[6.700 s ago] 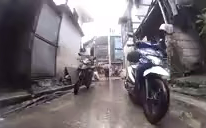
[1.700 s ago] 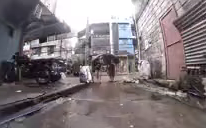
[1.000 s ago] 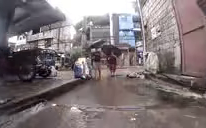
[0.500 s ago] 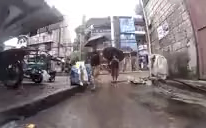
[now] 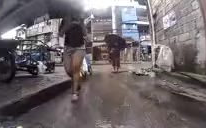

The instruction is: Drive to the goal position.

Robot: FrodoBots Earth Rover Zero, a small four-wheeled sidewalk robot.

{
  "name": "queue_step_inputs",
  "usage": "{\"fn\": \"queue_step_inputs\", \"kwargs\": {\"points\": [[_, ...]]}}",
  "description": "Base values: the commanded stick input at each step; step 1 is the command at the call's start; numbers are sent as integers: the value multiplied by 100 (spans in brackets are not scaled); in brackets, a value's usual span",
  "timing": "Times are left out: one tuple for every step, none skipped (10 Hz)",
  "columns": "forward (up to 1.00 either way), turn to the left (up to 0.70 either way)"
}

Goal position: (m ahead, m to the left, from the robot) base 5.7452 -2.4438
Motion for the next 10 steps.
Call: {"fn": "queue_step_inputs", "kwargs": {"points": [[79,0],[98,0],[99,0],[99,0],[99,0],[99,0],[99,0],[99,0],[99,0],[99,0]]}}
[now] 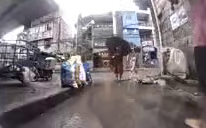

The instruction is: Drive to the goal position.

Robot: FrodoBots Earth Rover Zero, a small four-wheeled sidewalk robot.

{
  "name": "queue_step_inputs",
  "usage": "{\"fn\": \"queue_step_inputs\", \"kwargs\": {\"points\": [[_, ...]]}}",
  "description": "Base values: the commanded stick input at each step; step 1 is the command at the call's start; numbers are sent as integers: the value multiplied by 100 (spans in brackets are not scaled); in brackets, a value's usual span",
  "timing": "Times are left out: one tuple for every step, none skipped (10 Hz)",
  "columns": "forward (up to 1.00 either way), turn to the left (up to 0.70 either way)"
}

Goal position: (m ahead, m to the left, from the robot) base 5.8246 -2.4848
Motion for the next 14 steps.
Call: {"fn": "queue_step_inputs", "kwargs": {"points": [[99,0],[99,0],[99,0],[99,0],[99,0],[99,0],[99,0],[99,22],[99,40],[99,28],[99,0],[99,0],[99,5],[99,27]]}}
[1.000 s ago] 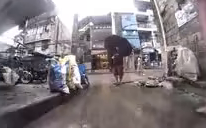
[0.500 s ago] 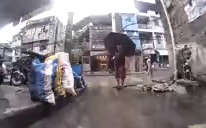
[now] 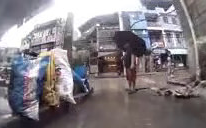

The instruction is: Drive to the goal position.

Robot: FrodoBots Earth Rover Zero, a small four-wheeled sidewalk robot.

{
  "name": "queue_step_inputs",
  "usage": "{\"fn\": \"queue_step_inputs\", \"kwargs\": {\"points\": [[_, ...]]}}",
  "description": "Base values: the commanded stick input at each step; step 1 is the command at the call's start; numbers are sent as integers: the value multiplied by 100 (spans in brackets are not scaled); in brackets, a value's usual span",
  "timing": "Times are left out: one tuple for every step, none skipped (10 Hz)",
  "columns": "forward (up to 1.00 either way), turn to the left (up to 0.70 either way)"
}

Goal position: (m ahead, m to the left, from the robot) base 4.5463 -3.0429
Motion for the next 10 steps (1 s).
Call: {"fn": "queue_step_inputs", "kwargs": {"points": [[99,0],[99,0],[99,0],[99,0],[99,0],[99,0],[99,0],[99,-39],[99,-39],[99,-39]]}}
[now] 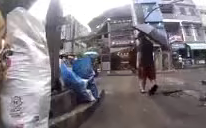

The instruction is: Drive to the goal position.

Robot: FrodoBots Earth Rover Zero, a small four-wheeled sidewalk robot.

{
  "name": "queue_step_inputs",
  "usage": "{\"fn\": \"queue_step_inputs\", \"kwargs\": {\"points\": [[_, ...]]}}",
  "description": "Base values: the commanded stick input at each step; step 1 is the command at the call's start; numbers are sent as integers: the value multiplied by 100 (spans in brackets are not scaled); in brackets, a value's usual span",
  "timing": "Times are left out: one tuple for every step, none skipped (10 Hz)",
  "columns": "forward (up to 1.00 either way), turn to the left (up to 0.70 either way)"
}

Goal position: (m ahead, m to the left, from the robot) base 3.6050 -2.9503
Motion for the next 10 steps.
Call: {"fn": "queue_step_inputs", "kwargs": {"points": [[99,-39],[99,-39],[99,-32],[99,0],[99,0],[99,0],[99,0],[99,-32],[99,0],[99,0]]}}
